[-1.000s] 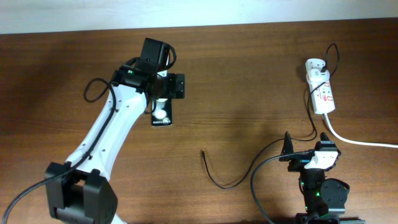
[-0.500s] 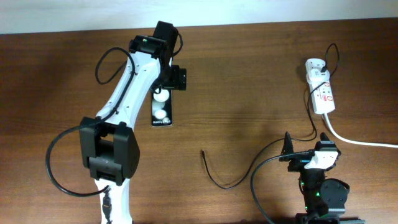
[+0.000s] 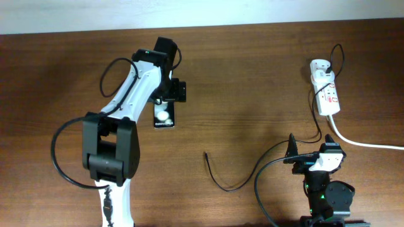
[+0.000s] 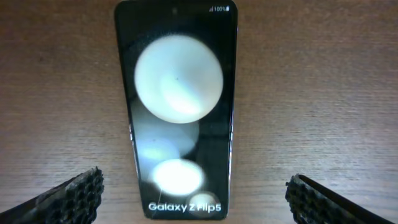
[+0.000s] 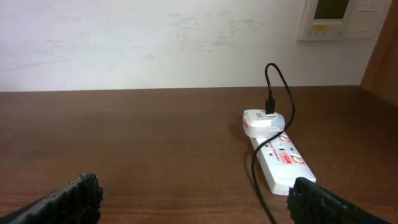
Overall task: Plug charger to phone and switch on socket
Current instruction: 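Move the left gripper over the black phone and descend, then close the left gripper on the phone's sides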
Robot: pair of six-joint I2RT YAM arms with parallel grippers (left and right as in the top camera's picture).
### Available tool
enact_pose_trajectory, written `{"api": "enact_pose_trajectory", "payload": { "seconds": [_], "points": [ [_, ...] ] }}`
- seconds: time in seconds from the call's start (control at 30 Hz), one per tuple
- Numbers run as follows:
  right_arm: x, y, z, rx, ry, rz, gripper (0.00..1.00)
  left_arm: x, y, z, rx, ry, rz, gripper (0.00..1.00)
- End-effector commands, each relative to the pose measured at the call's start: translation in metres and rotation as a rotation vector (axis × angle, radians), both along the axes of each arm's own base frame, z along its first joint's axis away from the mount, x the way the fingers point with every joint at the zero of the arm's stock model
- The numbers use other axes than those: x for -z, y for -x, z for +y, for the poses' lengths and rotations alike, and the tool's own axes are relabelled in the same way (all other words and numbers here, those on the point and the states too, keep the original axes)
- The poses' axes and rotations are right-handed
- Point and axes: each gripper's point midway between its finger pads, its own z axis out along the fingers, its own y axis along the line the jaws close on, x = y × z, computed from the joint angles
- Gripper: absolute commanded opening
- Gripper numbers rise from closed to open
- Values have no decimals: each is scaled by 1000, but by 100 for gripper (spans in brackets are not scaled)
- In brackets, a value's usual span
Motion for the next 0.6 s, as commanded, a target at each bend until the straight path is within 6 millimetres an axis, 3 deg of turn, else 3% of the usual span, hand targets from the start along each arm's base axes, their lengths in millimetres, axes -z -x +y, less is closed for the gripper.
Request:
{"api": "enact_pose_trajectory", "payload": {
  "seconds": [0.0,0.1,0.57],
  "points": [
    [3,0,1,-1,6,5,99,24,9,3,-17,1,33,99],
    [3,0,1,-1,6,5,99,37,12,4,-13,-1,35,99],
    [3,0,1,-1,6,5,99,38,2,18,-20,46,18,99]
  ]
}}
